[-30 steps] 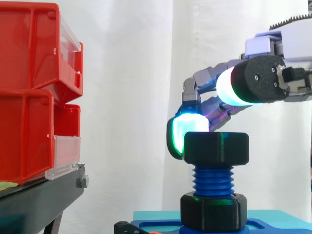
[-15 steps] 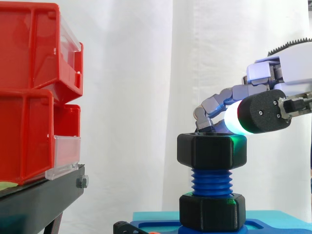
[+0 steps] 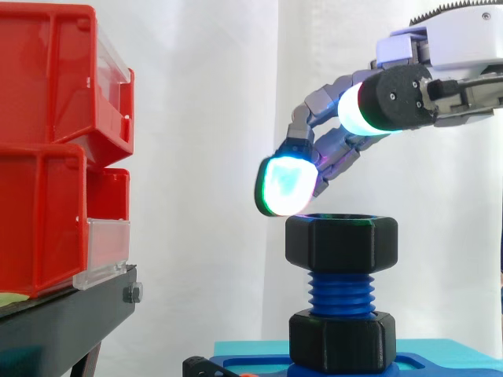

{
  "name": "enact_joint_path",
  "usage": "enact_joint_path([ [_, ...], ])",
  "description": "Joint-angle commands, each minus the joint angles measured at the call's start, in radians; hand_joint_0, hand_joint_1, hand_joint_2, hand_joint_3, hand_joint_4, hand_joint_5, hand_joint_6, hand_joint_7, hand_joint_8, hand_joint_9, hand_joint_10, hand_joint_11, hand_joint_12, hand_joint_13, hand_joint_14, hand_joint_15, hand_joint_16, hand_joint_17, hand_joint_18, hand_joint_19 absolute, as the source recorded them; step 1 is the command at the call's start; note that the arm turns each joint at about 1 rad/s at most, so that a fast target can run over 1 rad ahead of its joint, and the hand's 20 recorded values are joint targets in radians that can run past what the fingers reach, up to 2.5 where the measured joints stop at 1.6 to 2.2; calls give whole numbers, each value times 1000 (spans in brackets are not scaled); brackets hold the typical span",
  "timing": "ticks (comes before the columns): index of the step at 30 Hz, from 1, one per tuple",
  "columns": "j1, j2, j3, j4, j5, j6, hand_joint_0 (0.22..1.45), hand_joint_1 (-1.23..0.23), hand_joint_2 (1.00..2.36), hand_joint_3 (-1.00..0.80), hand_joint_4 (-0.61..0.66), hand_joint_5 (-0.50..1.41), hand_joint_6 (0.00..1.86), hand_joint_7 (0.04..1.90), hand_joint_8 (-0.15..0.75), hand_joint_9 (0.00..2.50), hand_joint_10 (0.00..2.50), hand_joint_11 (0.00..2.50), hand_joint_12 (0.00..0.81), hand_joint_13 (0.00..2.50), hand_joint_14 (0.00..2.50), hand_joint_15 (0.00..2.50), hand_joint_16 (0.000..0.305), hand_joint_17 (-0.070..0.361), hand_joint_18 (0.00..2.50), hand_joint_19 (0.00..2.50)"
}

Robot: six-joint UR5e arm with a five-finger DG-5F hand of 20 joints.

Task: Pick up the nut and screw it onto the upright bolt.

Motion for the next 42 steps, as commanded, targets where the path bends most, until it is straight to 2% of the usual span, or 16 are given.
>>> enact_joint_path([
  [1, -3, -1, 2, 31, -22, -8, 477, -122, 1000, -500, 171, -168, 502, 661, 218, 546, 0, 0, 277, 503, 0, 0, 38, 85, 250, 29],
  [6, 8, -3, -1, 66, -14, -9, 483, -64, 1000, -500, 144, -170, 501, 592, 189, 504, 0, 0, 259, 393, 0, 0, 34, 76, 112, 0],
  [8, 17, -1, -7, 77, -14, -9, 483, -61, 1000, -500, 140, -169, 501, 594, 187, 482, 0, 0, 259, 391, 0, 0, 33, 75, 86, 0],
  [13, 34, -3, -36, 112, -13, -8, 483, -48, 1000, -500, 141, -167, 501, 601, 185, 447, 0, 0, 270, 355, 0, 0, 33, 75, 38, 0],
  [22, 56, -3, -51, 121, -11, 1, 484, -41, 1000, -500, 147, -158, 501, 632, 187, 436, 0, 0, 280, 342, 0, 0, 33, 75, 15, 0],
  [24, 62, -3, -71, 129, -11, 8, 484, -41, 1000, -500, 148, -155, 501, 637, 187, 436, 0, 0, 280, 341, 0, 0, 33, 75, 14, 0],
  [31, 72, -3, -84, 147, 3, 23, 494, -51, 1000, -500, 143, -140, 502, 679, 191, 445, 0, 0, 276, 347, 0, 0, 32, 73, 25, 0],
  [42, 72, -3, -82, 127, 3, 23, 501, -71, 1000, -500, 164, -121, 503, 793, 209, 497, 0, 0, 275, 401, 0, 0, 31, 70, 75, 0],
])
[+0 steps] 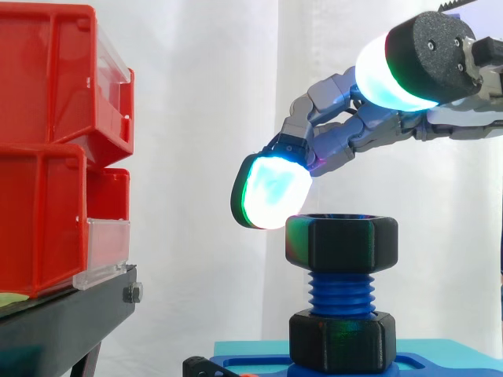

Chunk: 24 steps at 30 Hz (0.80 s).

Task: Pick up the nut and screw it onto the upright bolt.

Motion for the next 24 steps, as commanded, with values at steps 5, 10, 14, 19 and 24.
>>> enact_joint_path([
  [5, 0, 0, 0, -6, -3, 1, 504, -78, 1000, -500, 184, -112, 503, 834, 216, 532, 0, 0, 270, 434, 0, 0, 31, 70, 107, 0],
  [10, -6, 1, 0, -12, -5, 1, 506, -90, 1000, -500, 205, -107, 503, 879, 221, 555, 0, 0, 269, 459, 0, 0, 31, 69, 135, 0],
  [14, -11, 0, 0, -12, -8, 1, 508, -103, 1000, -500, 218, -97, 504, 945, 223, 571, 0, 0, 268, 478, 0, 0, 30, 68, 164, 0],
  [19, -21, 0, 0, -17, -9, -2, 511, -119, 1000, -500, 236, -89, 504, 1030, 226, 586, 0, 0, 267, 498, 0, 0, 30, 68, 184, 4],
  [24, -38, 0, 0, -29, -17, -5, 513, -131, 1000, -500, 234, -75, 504, 1168, 230, 609, 0, 0, 259, 517, 0, 0, 30, 67, 216, 19],
])
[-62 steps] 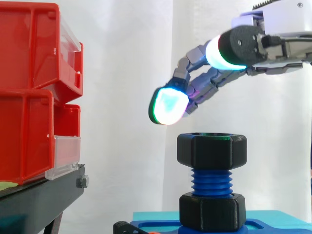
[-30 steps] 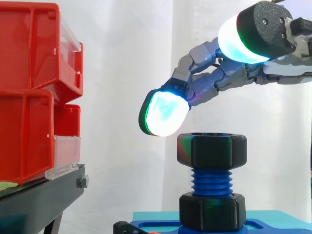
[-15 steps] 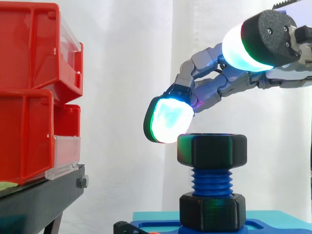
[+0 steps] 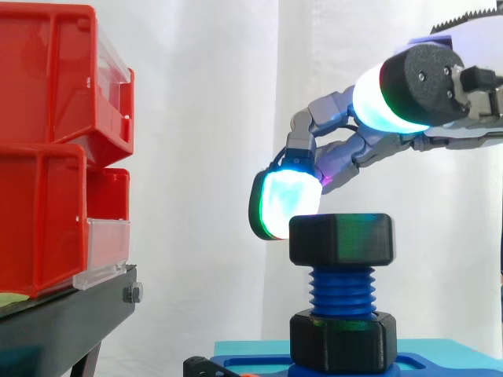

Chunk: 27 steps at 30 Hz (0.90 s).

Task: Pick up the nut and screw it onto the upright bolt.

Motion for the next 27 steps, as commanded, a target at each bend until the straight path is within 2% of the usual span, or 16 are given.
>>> enact_joint_path([
  [1, -15, 1, 0, -12, -10, -3, 514, -135, 1000, -500, 229, -70, 503, 1194, 231, 613, 0, 0, 259, 527, 0, 0, 30, 67, 227, 27],
  [8, -35, 1, 0, -15, -33, -3, 519, -151, 1000, -500, 223, -44, 502, 1333, 231, 653, 0, 0, 245, 585, 0, 0, 29, 65, 268, 45],
  [12, -41, 1, 0, -23, -39, -3, 525, -172, 1000, -500, 218, -12, 504, 1447, 237, 738, 0, 0, 229, 628, 0, 0, 27, 61, 347, 68],
  [16, -49, 1, 0, -35, -42, -3, 528, -183, 1000, -500, 221, -3, 526, 1402, 241, 810, 0, 0, 219, 673, 0, 0, 26, 58, 400, 78],
  [19, -50, 1, 0, -36, -42, -3, 529, -185, 1000, -500, 224, 0, 500, 1443, 239, 814, 0, 0, 215, 680, 0, 0, 26, 57, 413, 87],
  [21, -52, 1, 0, -36, -44, -3, 528, -182, 1000, -500, 231, -15, 502, 1374, 238, 813, 0, 0, 217, 680, 0, 0, 26, 58, 413, 91],
  [27, -55, 1, 2, -36, -53, -3, 515, -163, 1000, -500, 238, -103, 504, 947, 223, 719, 0, 0, 234, 635, 0, 0, 29, 65, 366, 80],
])
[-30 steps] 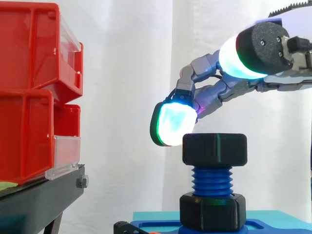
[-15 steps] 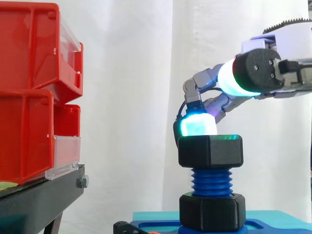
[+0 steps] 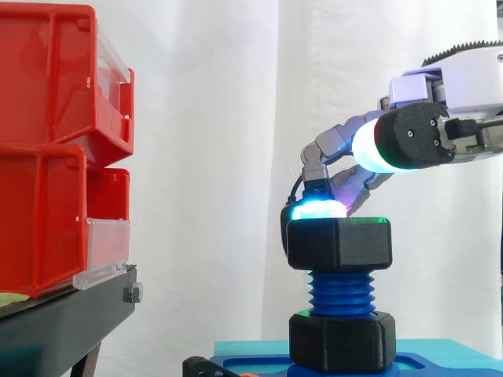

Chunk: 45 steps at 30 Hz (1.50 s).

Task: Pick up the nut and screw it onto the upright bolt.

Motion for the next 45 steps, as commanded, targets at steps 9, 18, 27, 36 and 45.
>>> enact_joint_path([
  [9, -21, 0, 22, 5, -53, 0, 501, -145, 1000, -500, 156, -153, 501, 594, 186, 609, 0, 0, 229, 546, 0, 0, 31, 71, 274, 28],
  [18, -12, -1, 22, 57, -65, -25, 494, -119, 1000, -500, 152, -153, 501, 580, 177, 554, 0, 0, 235, 486, 0, 0, 31, 70, 204, 7],
  [27, 9, -1, -10, 78, -62, -15, 492, -111, 1000, -500, 167, -140, 501, 604, 184, 542, 0, 0, 249, 468, 0, 0, 31, 70, 175, 1],
  [36, 17, -15, -12, 86, -68, -2, 493, -115, 1000, -500, 173, -136, 501, 597, 184, 539, 0, 0, 251, 463, 0, 0, 31, 70, 166, 0],
  [45, 18, -26, -12, 101, -62, 26, 494, -125, 1000, -500, 195, -133, 501, 620, 190, 554, 0, 0, 252, 483, 0, 0, 31, 69, 187, 6],
])
